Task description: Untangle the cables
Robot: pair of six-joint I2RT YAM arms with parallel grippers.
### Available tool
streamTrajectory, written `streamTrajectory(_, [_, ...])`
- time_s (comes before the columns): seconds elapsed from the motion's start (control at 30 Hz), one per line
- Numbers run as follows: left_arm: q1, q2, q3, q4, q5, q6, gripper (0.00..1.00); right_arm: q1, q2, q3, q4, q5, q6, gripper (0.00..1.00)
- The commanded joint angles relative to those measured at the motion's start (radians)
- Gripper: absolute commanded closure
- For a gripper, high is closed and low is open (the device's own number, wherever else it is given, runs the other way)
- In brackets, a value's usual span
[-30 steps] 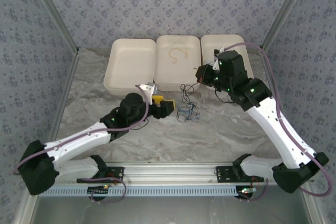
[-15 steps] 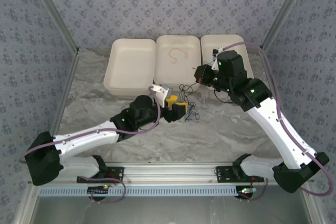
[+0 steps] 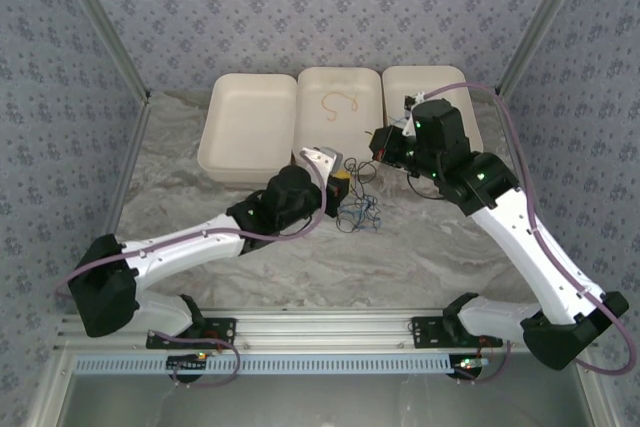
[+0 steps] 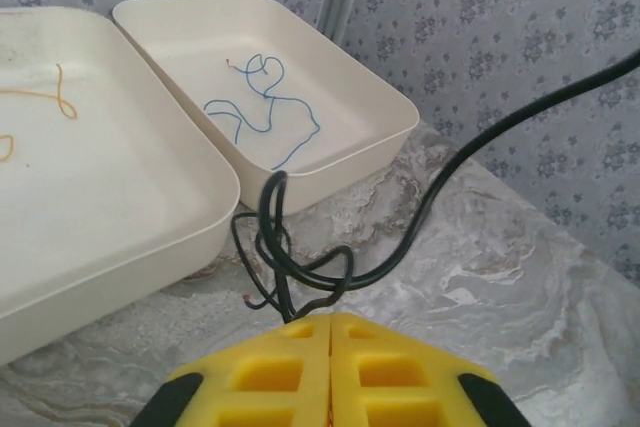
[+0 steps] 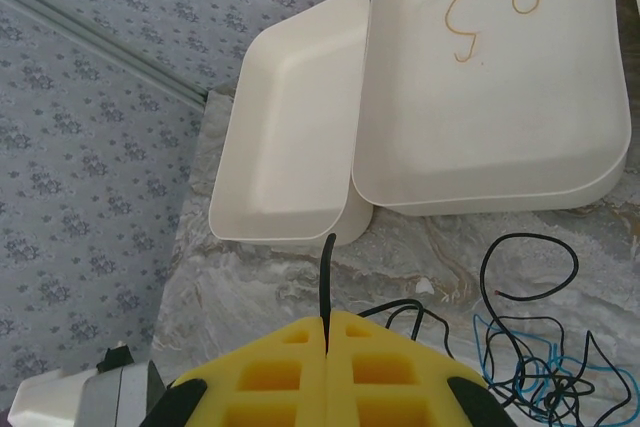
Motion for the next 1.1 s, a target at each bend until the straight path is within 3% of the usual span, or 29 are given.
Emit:
streamTrajectory(0.0, [0.011, 0.001, 0.016, -0.018, -0.027, 0.003, 1.00, -0.006, -0.032, 0.001, 0.006, 0.023, 0.018, 1.00])
streamTrajectory(0.3, [0.079, -0.122, -0.143, 0.052, 0.031, -0.060, 1.00, -0.056, -0.045, 0.055, -0.029, 0.006, 0.009, 1.00])
streamTrajectory(0.43, [0.092, -0.180, -0.189, 0.088, 0.136, -0.057, 1.00, -0.065, -0.038, 0.056, -0.031, -0.007, 0.017, 1.00])
streamTrajectory(0.47, [0.092, -0.190, -0.197, 0.105, 0.176, -0.054, 0.94, -0.066, -0.036, 0.055, -0.030, -0.009, 0.018, 1.00])
streamTrajectory(0.53, [0.081, -0.209, -0.216, 0.146, 0.228, -0.031, 0.59, -0.066, -0.023, 0.059, -0.037, -0.017, 0.020, 1.00])
streamTrajectory(0.6, [0.053, -0.219, -0.220, 0.158, 0.212, 0.030, 0.45, -0.063, -0.010, 0.064, -0.044, -0.025, 0.022, 1.00])
streamTrajectory(0.77, [0.010, -0.211, -0.211, 0.192, 0.180, 0.184, 0.35, -0.059, -0.005, 0.063, -0.041, -0.037, 0.028, 1.00])
streamTrajectory(1.07, [0.002, -0.124, -0.161, 0.236, 0.229, 0.360, 0.34, -0.051, -0.008, 0.053, -0.026, -0.057, 0.038, 1.00])
